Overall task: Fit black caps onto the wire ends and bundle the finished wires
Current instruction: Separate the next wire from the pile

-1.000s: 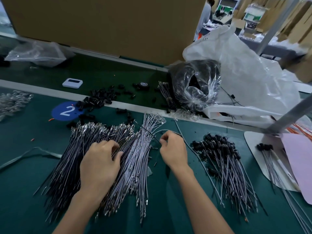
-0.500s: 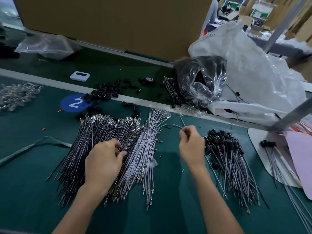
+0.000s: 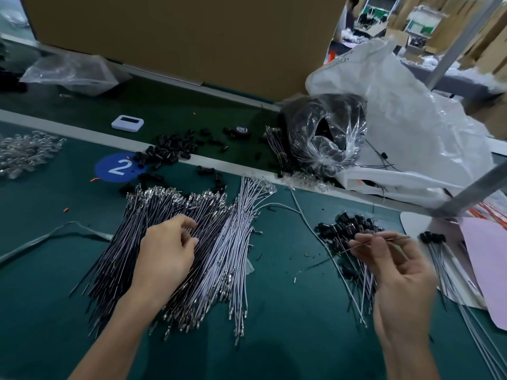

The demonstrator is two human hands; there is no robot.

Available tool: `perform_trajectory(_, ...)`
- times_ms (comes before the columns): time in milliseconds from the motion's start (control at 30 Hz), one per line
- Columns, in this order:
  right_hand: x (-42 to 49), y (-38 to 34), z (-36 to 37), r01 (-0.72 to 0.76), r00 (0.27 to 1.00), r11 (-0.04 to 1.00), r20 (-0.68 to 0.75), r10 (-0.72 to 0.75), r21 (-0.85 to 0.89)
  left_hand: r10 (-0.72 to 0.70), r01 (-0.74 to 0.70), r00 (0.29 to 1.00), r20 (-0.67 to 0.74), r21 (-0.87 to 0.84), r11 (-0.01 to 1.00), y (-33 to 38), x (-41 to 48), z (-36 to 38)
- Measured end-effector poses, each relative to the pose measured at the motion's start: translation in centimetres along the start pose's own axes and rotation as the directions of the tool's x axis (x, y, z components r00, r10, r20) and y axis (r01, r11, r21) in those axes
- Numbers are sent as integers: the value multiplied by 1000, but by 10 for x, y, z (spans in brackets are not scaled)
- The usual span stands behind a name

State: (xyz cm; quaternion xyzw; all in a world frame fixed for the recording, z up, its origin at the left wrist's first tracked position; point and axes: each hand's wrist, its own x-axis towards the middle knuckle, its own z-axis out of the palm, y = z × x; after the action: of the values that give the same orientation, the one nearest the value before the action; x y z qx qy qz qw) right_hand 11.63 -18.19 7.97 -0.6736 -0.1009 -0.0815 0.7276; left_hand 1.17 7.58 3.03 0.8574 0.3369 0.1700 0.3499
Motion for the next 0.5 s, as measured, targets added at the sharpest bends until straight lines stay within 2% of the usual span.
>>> perform_trajectory(133,-6,8,11,73,994,987,86,-61,-142,65,-57,993,95,-81,995,15,3,-8)
perform_trajectory(233,-12,12,32,198,956,959,257,-143,-203,151,-128,980,133,-166,978,30,3,-11)
perform_trajectory(300,-16,16,49,244,925,945,345,-159,-219,185,-159,977,104,-224,962,40,4,-12)
perform_trajectory(400,-21,20,70,207,912,950,398,-101,-233,218,-201,976,29,-285,937,51,4,-11)
perform_trajectory(500,-20,21,76,92,932,984,360,-32,-151,225,-210,974,19,-288,934,50,4,-11)
